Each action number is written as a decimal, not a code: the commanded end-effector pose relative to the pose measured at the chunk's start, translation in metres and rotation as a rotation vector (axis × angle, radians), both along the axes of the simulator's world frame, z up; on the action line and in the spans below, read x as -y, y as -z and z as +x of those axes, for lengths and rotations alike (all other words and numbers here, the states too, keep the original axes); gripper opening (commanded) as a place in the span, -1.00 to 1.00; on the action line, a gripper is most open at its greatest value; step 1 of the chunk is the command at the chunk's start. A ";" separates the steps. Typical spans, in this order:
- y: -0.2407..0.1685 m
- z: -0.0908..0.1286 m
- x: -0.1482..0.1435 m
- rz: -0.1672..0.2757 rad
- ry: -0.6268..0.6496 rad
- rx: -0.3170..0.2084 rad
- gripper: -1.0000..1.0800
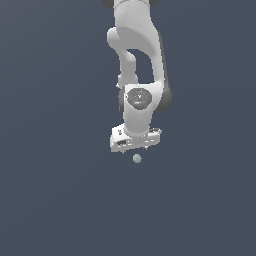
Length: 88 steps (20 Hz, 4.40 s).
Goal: Pick up the object and move it to a goal position.
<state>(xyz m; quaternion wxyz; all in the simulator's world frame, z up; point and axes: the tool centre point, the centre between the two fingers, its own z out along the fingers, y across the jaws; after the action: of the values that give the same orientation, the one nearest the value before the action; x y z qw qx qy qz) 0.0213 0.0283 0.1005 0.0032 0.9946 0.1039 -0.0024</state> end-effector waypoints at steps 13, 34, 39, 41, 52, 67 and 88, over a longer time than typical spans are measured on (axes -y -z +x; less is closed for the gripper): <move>0.032 0.006 -0.015 0.007 -0.086 0.002 0.92; 0.080 0.006 -0.016 0.007 -0.090 0.004 -1.00; 0.079 0.006 -0.016 0.007 -0.090 0.004 -1.00; 0.078 0.006 -0.016 0.007 -0.090 0.004 -1.00; 0.034 0.002 0.008 0.007 -0.090 0.004 -1.00; -0.123 -0.012 0.089 0.008 -0.091 0.004 -1.00; -0.330 -0.024 0.196 0.008 -0.091 0.004 -1.00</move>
<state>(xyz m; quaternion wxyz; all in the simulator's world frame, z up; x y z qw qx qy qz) -0.0018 -0.1627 0.4201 -0.0002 0.9889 0.1486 0.0008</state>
